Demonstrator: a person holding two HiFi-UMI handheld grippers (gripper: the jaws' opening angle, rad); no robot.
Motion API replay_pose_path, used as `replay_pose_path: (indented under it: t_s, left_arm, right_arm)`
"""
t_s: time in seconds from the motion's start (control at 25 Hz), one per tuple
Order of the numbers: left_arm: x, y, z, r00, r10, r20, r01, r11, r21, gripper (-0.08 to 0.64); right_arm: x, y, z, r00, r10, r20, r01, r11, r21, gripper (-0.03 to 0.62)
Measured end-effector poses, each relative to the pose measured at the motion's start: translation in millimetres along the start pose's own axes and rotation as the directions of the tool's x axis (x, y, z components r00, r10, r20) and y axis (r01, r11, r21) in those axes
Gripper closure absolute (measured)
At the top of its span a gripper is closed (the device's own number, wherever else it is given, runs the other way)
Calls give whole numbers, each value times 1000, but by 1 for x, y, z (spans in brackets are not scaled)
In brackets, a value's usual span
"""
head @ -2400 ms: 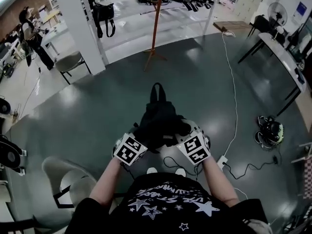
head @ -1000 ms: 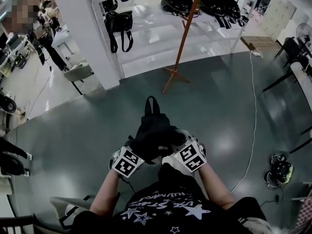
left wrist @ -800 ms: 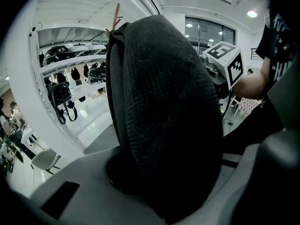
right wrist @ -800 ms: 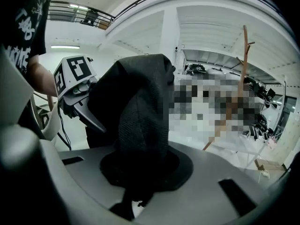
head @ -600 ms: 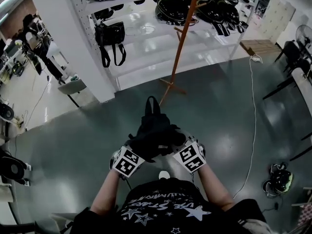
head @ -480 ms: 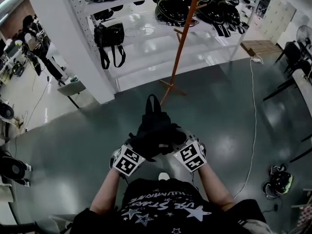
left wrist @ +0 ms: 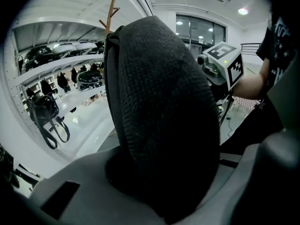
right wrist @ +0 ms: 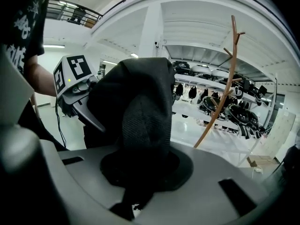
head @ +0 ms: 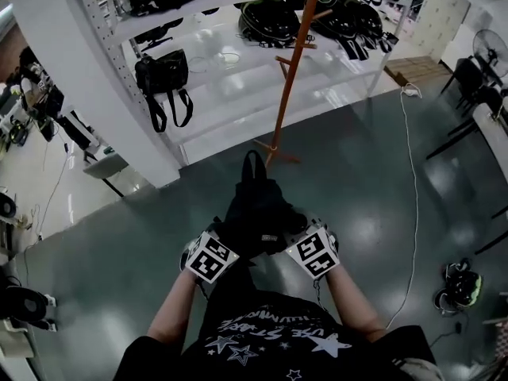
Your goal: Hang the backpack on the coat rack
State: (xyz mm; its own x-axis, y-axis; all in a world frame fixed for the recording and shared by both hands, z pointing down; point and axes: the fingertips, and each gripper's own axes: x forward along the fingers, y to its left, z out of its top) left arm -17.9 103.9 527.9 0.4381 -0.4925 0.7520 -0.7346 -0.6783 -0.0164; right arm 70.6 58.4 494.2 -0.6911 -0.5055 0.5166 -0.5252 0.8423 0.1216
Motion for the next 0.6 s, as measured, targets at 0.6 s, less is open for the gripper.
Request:
replay_pose_path:
  t_s: [0.6]
  left_arm:
    - [78,188,70,978,-205,25,199,967,162,479]
  right_arm:
    - [135,-119,62,967,-240,-80,248,961,122,529]
